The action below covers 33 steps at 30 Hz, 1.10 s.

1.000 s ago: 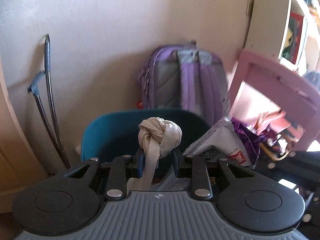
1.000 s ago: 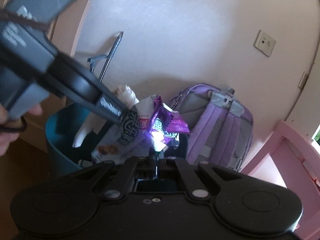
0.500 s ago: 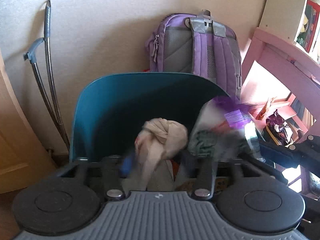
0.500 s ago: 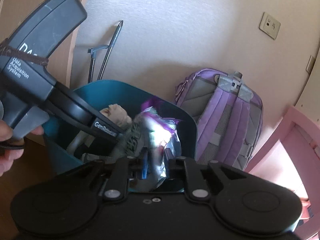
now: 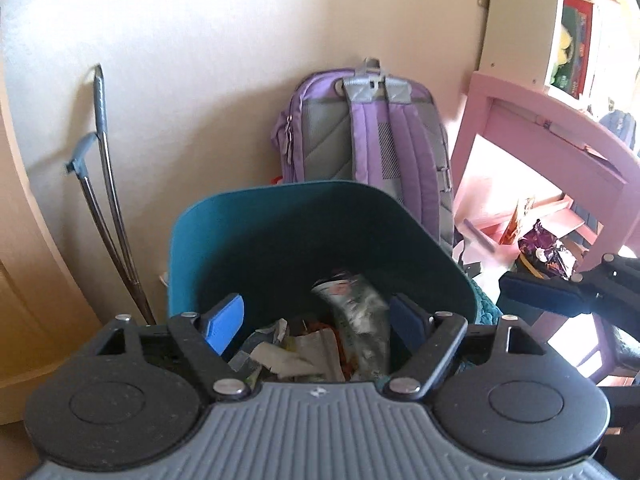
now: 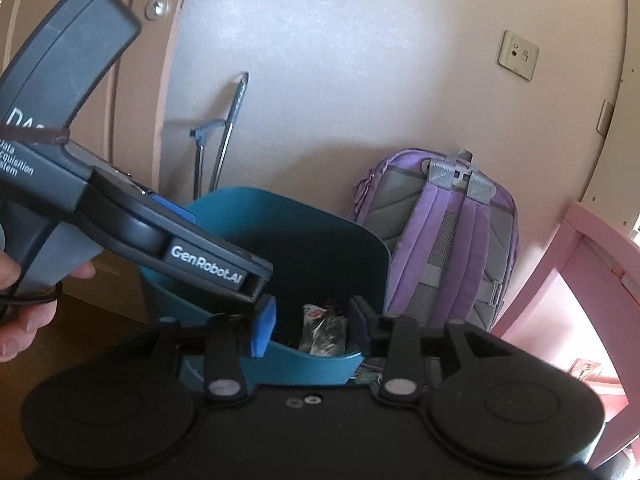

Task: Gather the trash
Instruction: 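Withdraw both open tools from the bin and lower toward the remaining trash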

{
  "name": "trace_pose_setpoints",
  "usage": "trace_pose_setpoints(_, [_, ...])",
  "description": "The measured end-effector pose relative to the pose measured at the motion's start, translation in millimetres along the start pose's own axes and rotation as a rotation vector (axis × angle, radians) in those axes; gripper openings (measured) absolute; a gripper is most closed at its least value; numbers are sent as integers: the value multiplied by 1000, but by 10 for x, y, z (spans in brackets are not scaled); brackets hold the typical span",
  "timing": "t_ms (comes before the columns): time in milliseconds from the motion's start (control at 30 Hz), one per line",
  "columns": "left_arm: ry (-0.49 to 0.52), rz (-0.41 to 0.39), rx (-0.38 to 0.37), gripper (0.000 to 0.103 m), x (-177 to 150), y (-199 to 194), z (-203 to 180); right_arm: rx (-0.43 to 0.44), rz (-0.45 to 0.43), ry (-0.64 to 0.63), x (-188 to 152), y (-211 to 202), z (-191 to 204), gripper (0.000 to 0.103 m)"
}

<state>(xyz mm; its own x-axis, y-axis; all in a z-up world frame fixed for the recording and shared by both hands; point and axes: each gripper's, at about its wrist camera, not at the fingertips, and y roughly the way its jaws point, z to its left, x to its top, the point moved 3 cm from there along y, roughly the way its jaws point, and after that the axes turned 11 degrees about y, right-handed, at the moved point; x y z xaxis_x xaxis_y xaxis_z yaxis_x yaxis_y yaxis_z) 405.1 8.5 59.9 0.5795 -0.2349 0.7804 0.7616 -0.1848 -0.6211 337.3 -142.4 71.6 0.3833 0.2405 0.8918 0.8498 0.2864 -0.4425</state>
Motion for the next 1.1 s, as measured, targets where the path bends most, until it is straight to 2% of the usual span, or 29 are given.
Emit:
trace_pose_setpoints(267, [39,-45,26,80,-103,-532,-70,41,-28,14,1,-472,139,49])
trace_pose_setpoints(600, [51,-59,84,83,-397,-1036,-46,104,-29,29,-173,-808,297,54])
trace_pose_setpoints(700, [48,-53,86,85,-542,-1107,-14,123,-18,32,-284,-833,350,56])
trace_pose_setpoints(767, [53,-46,85,96,-660,-1132,8,141,-2,34,-384,-834,392,56])
trace_pose_setpoints(833, [59,-52,96,100,-793,-1151,34,156,15,32,-492,-815,440,57])
trace_pose_setpoints(1100, [66,-22,81,100,-1387,-1046,211,208,113,57,-1021,-589,600,58])
